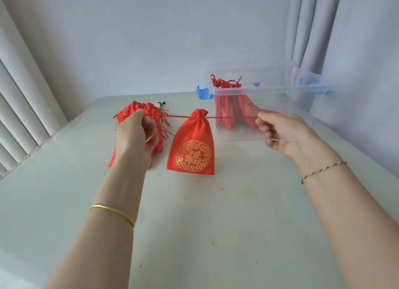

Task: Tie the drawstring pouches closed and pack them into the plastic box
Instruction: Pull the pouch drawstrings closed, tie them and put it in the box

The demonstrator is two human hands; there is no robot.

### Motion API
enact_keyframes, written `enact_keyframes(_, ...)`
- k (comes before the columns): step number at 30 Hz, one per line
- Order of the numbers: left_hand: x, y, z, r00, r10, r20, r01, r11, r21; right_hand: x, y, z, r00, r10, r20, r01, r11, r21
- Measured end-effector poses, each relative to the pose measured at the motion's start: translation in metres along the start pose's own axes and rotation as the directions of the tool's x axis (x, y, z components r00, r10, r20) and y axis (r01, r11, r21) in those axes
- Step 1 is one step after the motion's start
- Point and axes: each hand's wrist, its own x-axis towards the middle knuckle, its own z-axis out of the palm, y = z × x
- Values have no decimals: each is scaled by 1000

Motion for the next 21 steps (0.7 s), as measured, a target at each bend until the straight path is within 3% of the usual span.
enact_keyframes(2,-3,7,1,986,2,164,22,989,-143,-5,-7,2,998,-57,32,57,998,-9)
enact_keyframes(5,-14,16,10,930,41,366,23,985,-170,-16,-19,9,986,-148,78,145,989,39)
enact_keyframes(10,-34,19,30,863,75,500,-107,994,34,-41,-36,28,936,-308,168,286,948,141)
enact_keyframes(14,-47,22,32,794,109,598,-361,876,320,-56,-42,40,884,-408,227,376,911,171)
enact_keyframes(18,-60,29,35,735,78,673,-474,768,430,-61,-45,43,852,-465,242,432,884,178)
enact_keyframes(21,-64,29,40,719,60,692,-491,748,445,-63,-46,43,832,-490,261,456,871,184)
